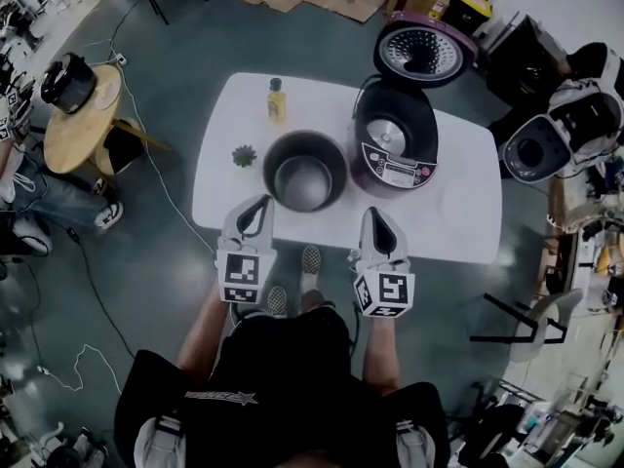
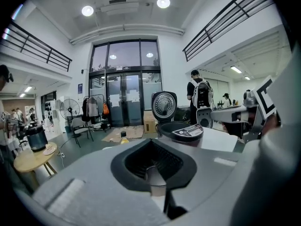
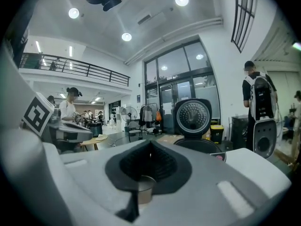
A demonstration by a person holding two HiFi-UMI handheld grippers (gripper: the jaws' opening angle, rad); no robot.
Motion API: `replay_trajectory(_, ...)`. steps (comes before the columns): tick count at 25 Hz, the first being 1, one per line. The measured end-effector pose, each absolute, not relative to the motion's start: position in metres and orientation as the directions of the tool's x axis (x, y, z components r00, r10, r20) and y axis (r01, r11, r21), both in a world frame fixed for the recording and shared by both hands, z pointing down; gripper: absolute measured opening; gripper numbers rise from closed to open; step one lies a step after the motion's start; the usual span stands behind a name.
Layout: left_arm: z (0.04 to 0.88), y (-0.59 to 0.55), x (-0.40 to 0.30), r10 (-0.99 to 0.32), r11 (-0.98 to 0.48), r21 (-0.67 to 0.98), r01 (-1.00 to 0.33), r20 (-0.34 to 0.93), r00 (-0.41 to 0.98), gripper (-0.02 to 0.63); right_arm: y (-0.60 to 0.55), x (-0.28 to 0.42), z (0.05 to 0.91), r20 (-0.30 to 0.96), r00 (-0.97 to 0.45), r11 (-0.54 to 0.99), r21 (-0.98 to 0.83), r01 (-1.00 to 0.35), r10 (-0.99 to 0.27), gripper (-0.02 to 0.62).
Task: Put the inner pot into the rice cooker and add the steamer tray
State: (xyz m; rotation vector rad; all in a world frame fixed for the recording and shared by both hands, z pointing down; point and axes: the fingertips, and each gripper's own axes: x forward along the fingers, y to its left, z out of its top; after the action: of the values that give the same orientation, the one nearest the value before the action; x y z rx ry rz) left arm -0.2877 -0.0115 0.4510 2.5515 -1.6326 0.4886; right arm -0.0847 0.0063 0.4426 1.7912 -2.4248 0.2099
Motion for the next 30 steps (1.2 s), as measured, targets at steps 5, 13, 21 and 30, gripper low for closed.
replay_trajectory(5, 0.475, -0.025, -0.289, -0.866, -0.408, -0.084, -0.909, 0.351, 0.357, 0.014, -0.014, -0.089, 0.467, 0.23, -0.325, 0.317, -0.069, -0.946, -0.918, 0.041)
replay_trajectory(13, 0.512, -0.038, -0.291, -0.827, -0.375, 0.036, -0.926, 0.438, 0.352, 0.199, -0.035, -0.096, 0.5, 0.294, -0.387, 0.351, -0.169, -0.921, -0.874, 0.219)
replay_trajectory(21, 0.543, -0.047, -0.287, -0.791, -0.372, 0.086, -0.924, 0.492, 0.364, 0.261, -0.049, -0.102, 0.542, 0.381, -0.423, 0.353, -0.243, -0.904, -0.822, 0.245)
replay_trajectory(30, 0.587, -0.055, -0.291, -0.752, -0.334, 0.105, -0.937, 0.57, 0.332, 0.262, -0.068, -0.101, 0.593, 0.464, -0.435, 0.324, -0.302, -0.897, -0.771, 0.245)
